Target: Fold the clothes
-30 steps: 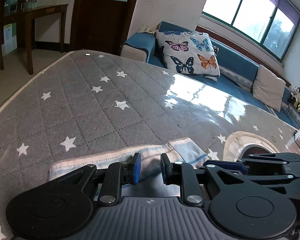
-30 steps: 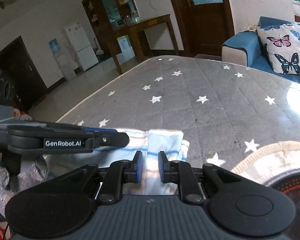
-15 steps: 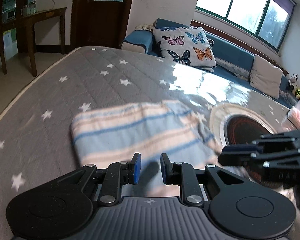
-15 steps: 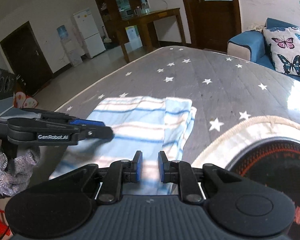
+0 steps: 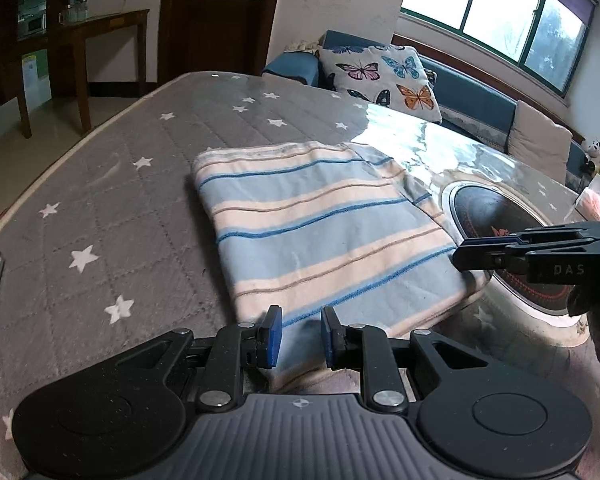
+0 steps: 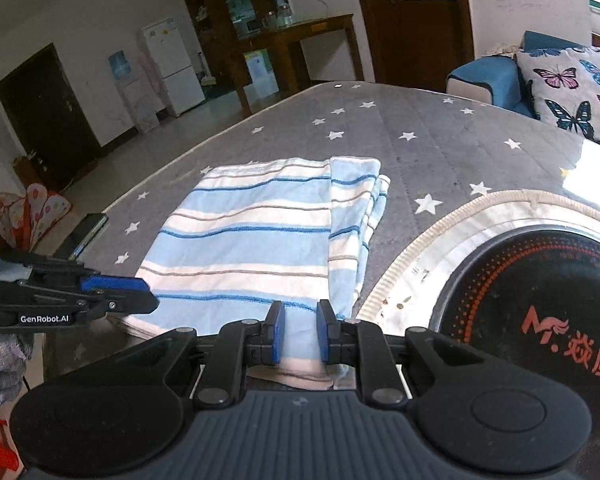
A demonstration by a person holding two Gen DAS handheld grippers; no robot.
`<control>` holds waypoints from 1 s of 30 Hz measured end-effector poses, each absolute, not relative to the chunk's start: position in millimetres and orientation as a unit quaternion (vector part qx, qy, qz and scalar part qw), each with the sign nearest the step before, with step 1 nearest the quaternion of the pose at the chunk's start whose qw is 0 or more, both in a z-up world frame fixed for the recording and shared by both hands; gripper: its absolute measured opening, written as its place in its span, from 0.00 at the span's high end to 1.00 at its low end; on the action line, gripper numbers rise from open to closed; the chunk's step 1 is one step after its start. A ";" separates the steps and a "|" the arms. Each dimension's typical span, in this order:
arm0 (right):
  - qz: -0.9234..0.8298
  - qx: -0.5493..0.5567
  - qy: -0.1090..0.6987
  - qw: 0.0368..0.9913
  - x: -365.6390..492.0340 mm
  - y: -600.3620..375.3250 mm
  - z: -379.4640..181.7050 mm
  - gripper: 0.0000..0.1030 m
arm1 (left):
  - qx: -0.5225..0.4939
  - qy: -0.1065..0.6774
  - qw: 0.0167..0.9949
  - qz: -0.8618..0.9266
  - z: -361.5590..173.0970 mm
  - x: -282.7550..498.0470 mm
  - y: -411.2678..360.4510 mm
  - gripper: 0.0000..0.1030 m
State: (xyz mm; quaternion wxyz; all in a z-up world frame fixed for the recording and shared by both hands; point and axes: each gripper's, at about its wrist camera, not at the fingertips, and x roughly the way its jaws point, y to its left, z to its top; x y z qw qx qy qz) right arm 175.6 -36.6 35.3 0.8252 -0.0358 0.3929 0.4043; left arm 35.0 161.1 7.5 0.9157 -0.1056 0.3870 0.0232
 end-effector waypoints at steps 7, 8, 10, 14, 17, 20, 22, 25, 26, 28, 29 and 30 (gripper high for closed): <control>0.395 -0.049 0.384 0.833 165.6 -39.8 31.6 0.83 | -0.110 0.384 0.916 0.038 9.1 25.7 158.3 0.76; 0.395 -0.053 0.379 0.835 162.3 -39.5 32.8 0.83 | -0.111 0.383 0.916 0.040 10.0 23.9 157.2 0.76; 0.394 -0.059 0.371 0.839 154.8 -39.3 35.1 0.82 | -0.112 0.382 0.916 0.046 11.3 20.2 155.0 0.71; 0.391 -0.052 0.364 0.843 143.8 -42.6 36.7 0.67 | -0.109 0.379 0.917 0.057 13.8 12.5 148.4 0.53; 0.390 -0.052 0.362 0.845 135.8 -44.6 35.6 0.59 | -0.107 0.380 0.917 0.061 14.3 7.2 143.6 0.46; 0.389 -0.056 0.362 0.846 127.4 -46.3 33.6 0.48 | -0.110 0.382 0.915 0.070 12.8 2.5 140.1 0.39; 0.386 -0.055 0.361 0.847 122.4 -48.1 32.1 0.47 | -0.112 0.383 0.914 0.075 11.2 -0.7 138.4 0.34; 0.384 -0.047 0.363 0.848 117.6 -51.9 29.5 0.33 | -0.112 0.385 0.912 0.084 9.4 -5.2 135.6 0.31; 0.384 -0.044 0.364 0.848 116.1 -53.2 28.6 0.32 | -0.112 0.386 0.912 0.086 8.7 -6.8 134.5 0.30; 0.385 -0.040 0.365 0.847 112.6 -54.8 26.8 0.32 | -0.109 0.386 0.912 0.089 7.4 -9.7 132.1 0.26; 0.385 -0.039 0.366 0.846 111.2 -55.0 25.8 0.31 | -0.107 0.386 0.912 0.091 6.9 -11.1 130.7 0.25; 0.384 -0.040 0.367 0.846 109.7 -55.1 24.9 0.28 | -0.106 0.386 0.912 0.093 6.3 -12.3 129.7 0.22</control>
